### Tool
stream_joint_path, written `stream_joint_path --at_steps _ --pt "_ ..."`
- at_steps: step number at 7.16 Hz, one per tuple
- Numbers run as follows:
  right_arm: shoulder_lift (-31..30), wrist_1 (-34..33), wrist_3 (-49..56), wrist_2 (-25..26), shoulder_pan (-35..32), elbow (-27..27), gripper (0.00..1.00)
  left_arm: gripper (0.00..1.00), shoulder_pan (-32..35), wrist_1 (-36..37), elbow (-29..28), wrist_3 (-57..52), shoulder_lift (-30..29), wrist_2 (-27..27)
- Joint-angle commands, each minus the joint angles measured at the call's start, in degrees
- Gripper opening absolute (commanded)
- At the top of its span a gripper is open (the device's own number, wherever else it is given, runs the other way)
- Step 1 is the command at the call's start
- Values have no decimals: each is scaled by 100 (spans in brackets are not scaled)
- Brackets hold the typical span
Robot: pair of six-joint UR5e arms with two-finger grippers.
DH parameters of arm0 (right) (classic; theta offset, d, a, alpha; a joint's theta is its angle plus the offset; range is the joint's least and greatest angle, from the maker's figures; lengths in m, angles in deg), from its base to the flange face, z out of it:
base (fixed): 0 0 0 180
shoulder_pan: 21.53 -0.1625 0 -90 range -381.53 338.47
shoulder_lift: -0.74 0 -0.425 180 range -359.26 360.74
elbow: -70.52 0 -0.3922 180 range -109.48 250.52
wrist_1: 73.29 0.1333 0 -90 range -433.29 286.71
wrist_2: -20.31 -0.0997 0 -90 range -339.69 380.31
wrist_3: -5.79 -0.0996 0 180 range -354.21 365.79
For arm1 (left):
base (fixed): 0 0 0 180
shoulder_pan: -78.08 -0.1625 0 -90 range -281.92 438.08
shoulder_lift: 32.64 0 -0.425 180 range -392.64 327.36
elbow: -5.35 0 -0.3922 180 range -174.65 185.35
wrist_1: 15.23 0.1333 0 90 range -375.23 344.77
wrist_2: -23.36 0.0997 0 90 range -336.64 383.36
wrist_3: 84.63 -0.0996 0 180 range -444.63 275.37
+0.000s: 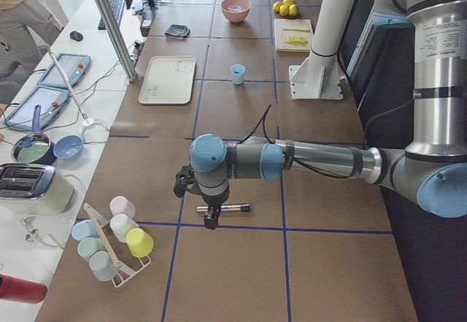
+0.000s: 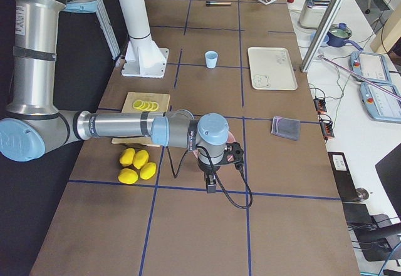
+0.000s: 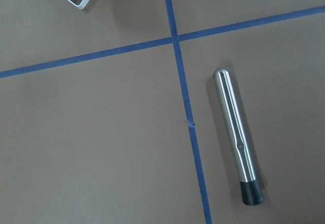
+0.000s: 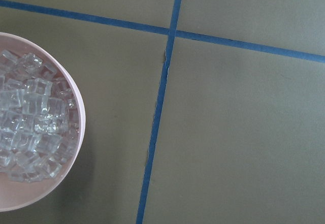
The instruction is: Mash ice and strawberries in cup
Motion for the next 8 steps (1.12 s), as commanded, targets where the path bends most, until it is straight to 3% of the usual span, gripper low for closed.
stream_joint_path --at_steps 1,8 --pt "0 -2 0 0 0 1 99 100 7 -440 -71 24 28 10" --pt "-8 -2 0 0 0 1 99 100 7 -408 -125 7 28 10"
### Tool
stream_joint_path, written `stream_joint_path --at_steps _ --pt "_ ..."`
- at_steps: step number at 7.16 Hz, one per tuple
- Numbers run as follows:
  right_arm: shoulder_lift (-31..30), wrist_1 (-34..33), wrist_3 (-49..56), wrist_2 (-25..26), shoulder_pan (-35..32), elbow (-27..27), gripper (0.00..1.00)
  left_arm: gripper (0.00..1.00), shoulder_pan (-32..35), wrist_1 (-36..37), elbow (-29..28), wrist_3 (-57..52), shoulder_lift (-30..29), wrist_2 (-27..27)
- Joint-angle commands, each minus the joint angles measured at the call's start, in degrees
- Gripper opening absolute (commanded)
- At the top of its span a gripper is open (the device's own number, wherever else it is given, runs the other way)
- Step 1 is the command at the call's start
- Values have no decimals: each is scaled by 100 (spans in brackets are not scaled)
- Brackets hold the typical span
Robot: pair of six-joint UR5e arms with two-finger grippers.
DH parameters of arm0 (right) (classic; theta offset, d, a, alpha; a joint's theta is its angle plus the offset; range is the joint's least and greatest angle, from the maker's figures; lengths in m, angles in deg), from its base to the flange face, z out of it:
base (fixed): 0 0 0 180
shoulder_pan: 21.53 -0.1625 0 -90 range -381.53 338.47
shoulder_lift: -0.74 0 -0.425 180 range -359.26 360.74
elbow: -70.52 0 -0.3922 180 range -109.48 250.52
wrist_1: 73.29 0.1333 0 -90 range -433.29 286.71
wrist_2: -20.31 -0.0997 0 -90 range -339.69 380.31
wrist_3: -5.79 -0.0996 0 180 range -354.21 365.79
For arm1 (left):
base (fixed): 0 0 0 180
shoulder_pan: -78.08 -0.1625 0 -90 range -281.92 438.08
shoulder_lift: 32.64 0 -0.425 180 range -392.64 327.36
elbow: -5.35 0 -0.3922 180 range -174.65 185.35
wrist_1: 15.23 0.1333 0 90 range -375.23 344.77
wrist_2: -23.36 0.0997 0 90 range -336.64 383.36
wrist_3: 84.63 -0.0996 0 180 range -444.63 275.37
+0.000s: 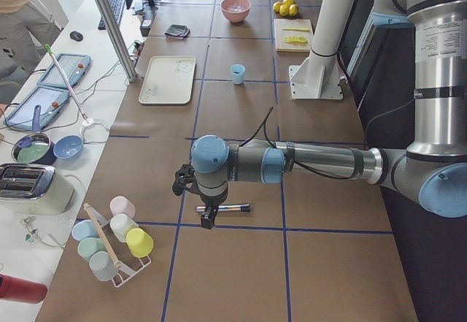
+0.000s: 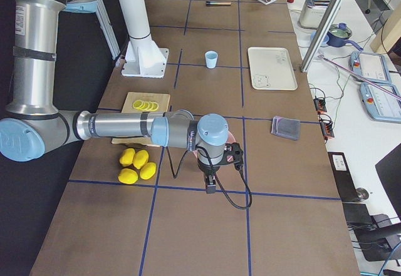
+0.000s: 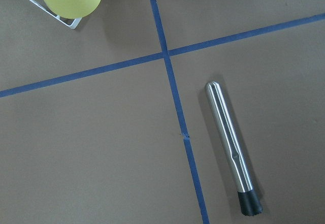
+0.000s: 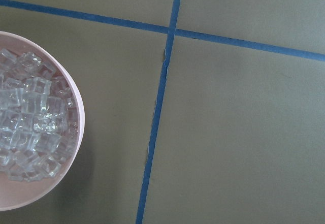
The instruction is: Mash ice and strawberries in cup
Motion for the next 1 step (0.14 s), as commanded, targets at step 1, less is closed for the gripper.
stream_joint_path --at_steps 1 --pt "0 0 0 0 0 -4 99 100 0 1 -3 1 0 0"
